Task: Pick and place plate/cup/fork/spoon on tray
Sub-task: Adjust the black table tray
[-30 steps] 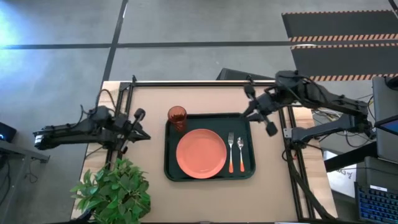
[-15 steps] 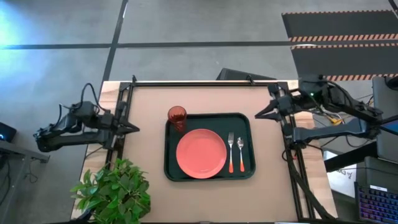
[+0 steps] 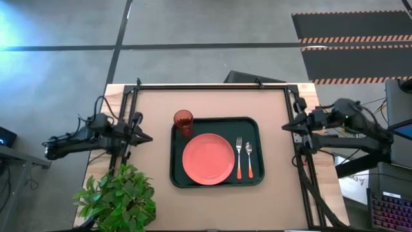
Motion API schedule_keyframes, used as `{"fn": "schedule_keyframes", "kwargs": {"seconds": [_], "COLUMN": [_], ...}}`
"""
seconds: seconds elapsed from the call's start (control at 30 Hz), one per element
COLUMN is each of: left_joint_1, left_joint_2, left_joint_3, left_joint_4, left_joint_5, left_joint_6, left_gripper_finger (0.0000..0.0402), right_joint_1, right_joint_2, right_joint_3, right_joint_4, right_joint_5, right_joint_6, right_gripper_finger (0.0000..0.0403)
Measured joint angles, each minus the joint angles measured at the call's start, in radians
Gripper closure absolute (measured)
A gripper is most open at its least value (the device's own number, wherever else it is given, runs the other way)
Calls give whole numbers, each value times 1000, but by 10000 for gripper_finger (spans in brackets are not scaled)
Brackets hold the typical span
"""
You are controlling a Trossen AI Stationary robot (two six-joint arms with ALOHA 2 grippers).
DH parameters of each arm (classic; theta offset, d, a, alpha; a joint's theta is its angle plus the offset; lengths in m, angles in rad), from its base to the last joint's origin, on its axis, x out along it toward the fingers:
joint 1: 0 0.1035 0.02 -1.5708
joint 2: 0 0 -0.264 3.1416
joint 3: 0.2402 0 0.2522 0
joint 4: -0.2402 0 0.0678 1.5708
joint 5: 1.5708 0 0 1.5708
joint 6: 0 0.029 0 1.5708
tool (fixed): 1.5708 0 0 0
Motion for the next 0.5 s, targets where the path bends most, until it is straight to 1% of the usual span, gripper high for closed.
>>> {"fn": "schedule_keyframes", "kwargs": {"seconds": [0.1, 0.2, 0.33, 0.4, 0.5], "left_joint_1": [0, 0, -1, -1, -1], "left_joint_2": [-49, -88, -85, -77, -66], "left_joint_3": [-77, -137, -201, -243, -259], "left_joint_4": [124, 189, 240, 316, 330], "left_joint_5": [21, 24, 26, 27, 28], "left_joint_6": [-5, -41, -88, -99, -91], "left_gripper_finger": [402, 402, 402, 402, 402], "right_joint_1": [0, 0, 0, 0, 0], "right_joint_2": [-70, -140, -211, -238, -282], "right_joint_3": [-126, -219, -330, -392, -485], "right_joint_4": [83, 176, 238, 238, 275], "right_joint_5": [5, 8, 9, 39, 86], "right_joint_6": [45, 64, 95, 122, 143], "right_gripper_finger": [394, 394, 394, 394, 394]}}
